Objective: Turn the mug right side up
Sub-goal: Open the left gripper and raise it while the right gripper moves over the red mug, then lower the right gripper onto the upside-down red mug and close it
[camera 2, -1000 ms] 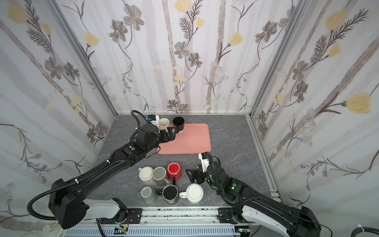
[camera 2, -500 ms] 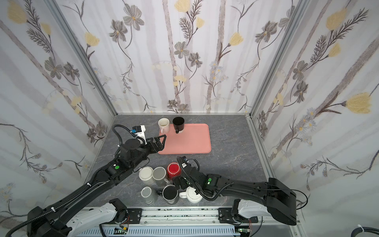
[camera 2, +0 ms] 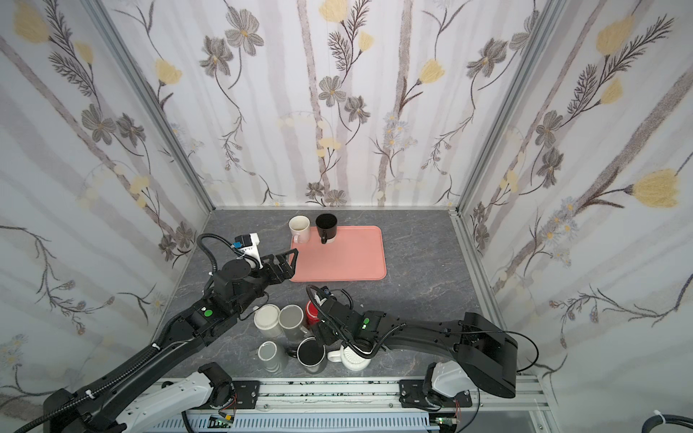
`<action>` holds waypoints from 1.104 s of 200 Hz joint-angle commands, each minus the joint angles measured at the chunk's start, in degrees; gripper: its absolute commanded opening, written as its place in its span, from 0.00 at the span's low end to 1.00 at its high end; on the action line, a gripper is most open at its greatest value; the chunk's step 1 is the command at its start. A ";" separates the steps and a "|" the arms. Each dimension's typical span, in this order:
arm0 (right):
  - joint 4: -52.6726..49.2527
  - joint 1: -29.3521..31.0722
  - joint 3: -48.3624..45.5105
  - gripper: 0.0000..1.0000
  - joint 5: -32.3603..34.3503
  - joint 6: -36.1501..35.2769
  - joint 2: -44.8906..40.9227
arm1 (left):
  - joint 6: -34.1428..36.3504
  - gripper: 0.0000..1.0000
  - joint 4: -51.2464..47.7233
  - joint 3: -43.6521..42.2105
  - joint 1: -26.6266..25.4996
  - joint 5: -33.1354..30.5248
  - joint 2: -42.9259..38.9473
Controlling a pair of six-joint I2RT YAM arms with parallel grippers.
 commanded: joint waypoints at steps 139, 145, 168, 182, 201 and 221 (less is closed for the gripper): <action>4.82 -4.80 -3.54 0.90 -4.47 -4.08 -3.53 | -1.41 1.00 2.17 -2.30 0.55 0.40 0.27; 4.94 -4.35 -3.07 0.91 -4.36 -3.74 -2.33 | -1.38 1.00 2.23 -2.29 0.51 0.38 0.24; 5.67 -3.79 -2.19 0.91 -3.84 -2.47 2.04 | -1.34 1.00 2.00 -2.36 0.62 0.39 0.23; 5.66 -3.76 -2.19 0.91 -2.11 -1.20 3.62 | -1.46 1.00 1.83 -2.36 0.75 0.40 0.06; 5.07 -4.88 -2.19 0.90 1.51 0.26 3.16 | -1.39 1.00 1.73 -2.45 0.74 0.56 -0.11; 5.64 -7.20 -4.22 0.87 3.47 1.70 -0.03 | -1.38 1.00 1.72 -2.40 0.81 0.85 -0.20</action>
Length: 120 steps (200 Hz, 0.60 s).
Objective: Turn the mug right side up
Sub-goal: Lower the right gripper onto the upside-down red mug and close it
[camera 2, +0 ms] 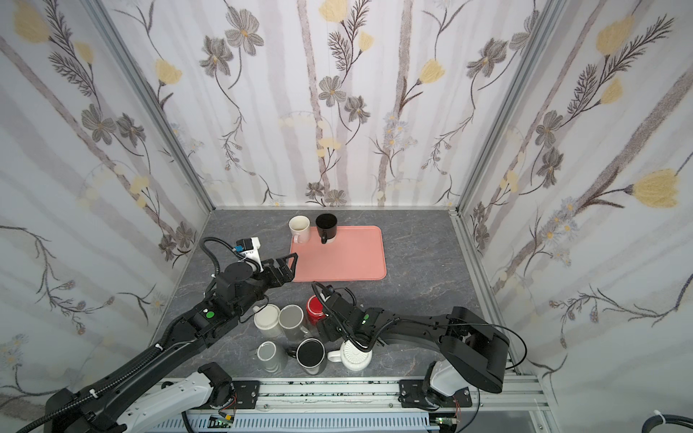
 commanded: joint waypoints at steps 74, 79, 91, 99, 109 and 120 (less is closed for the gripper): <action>5.15 -6.94 -4.83 0.76 -6.28 -8.38 -11.17 | -0.95 1.00 2.16 -0.55 0.30 0.66 0.11; 4.87 -6.85 -4.43 0.74 -7.70 -9.21 -10.95 | -0.96 1.00 2.17 -0.51 0.26 0.68 0.17; 3.06 -6.85 -2.62 0.68 -8.77 -10.77 -9.21 | -0.92 1.00 2.26 -0.44 0.37 0.77 0.27; 1.55 -6.92 -1.38 0.63 -9.07 -11.89 -7.90 | -0.95 1.00 2.33 -0.40 0.40 0.92 0.31; -0.10 -6.92 0.16 0.57 -9.52 -13.04 -5.92 | -0.82 1.00 2.35 -0.27 0.45 1.03 0.46; -1.44 -6.85 0.65 0.52 -9.34 -13.46 -4.16 | -0.90 1.00 2.28 -0.21 0.50 1.20 0.46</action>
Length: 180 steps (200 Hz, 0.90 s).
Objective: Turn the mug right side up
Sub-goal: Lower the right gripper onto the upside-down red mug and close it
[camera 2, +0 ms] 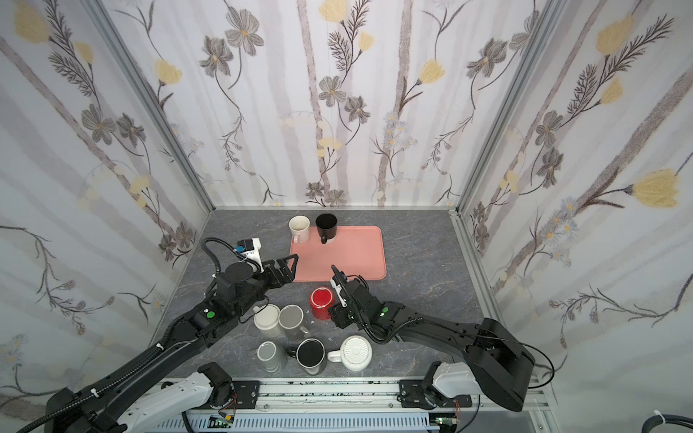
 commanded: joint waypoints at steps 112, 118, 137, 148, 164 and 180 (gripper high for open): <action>-1.24 2.44 4.01 0.42 3.82 -6.17 9.14 | -0.68 1.00 2.24 0.35 0.78 2.02 0.55; -1.16 2.60 4.06 0.41 4.36 -6.34 9.63 | -0.70 1.00 2.24 0.35 0.80 2.18 0.59; -0.16 2.87 4.28 0.39 5.14 -6.85 10.49 | -0.59 1.00 2.26 0.31 0.87 2.33 0.73; 0.24 3.05 4.31 0.37 5.17 -7.05 10.86 | -0.72 1.00 2.17 0.33 0.87 2.32 0.91; -0.28 3.24 4.84 0.35 5.96 -7.18 11.79 | -0.78 1.00 2.15 0.35 0.91 2.64 1.02; -0.42 3.42 4.85 0.30 7.22 -7.26 12.26 | -0.77 1.00 2.19 0.37 0.91 2.84 0.95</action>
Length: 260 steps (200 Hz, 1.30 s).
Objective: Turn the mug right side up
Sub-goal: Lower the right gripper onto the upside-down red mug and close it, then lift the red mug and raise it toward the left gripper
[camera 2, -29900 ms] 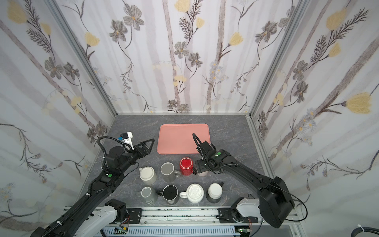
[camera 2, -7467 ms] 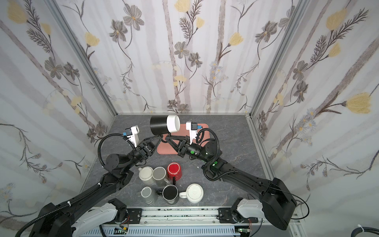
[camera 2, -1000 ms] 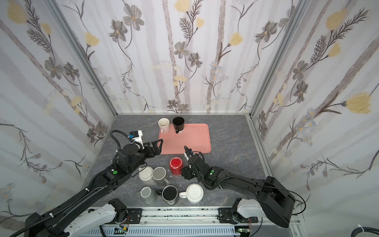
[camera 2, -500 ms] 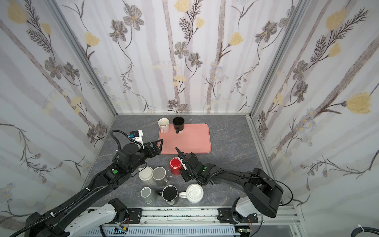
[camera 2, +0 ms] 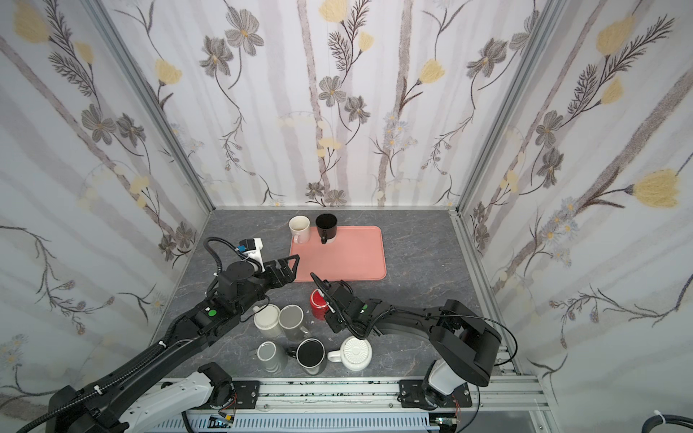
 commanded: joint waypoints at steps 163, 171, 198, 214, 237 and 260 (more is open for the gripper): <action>10.94 -1.34 -9.64 0.00 9.10 0.61 -14.61 | 1.20 1.00 9.13 -2.20 0.22 3.73 -1.49; 11.61 -1.64 -9.59 0.00 10.37 -0.02 -16.17 | 1.24 1.00 9.72 -2.43 0.25 3.16 -1.58; 17.16 -4.30 -10.38 0.00 9.56 0.08 -22.60 | 0.94 1.00 13.47 -3.38 0.25 3.99 -1.85; 22.80 -6.54 -11.00 0.00 6.73 1.69 -26.21 | 0.22 1.00 16.94 -4.42 0.22 5.40 -1.94; 28.90 -9.21 -9.99 0.00 2.41 4.10 -28.27 | -0.42 1.00 20.03 -4.87 0.33 7.83 -1.26; 35.65 -12.80 -8.67 0.00 -2.76 8.19 -27.86 | -0.58 1.00 22.84 -4.22 0.33 12.82 0.26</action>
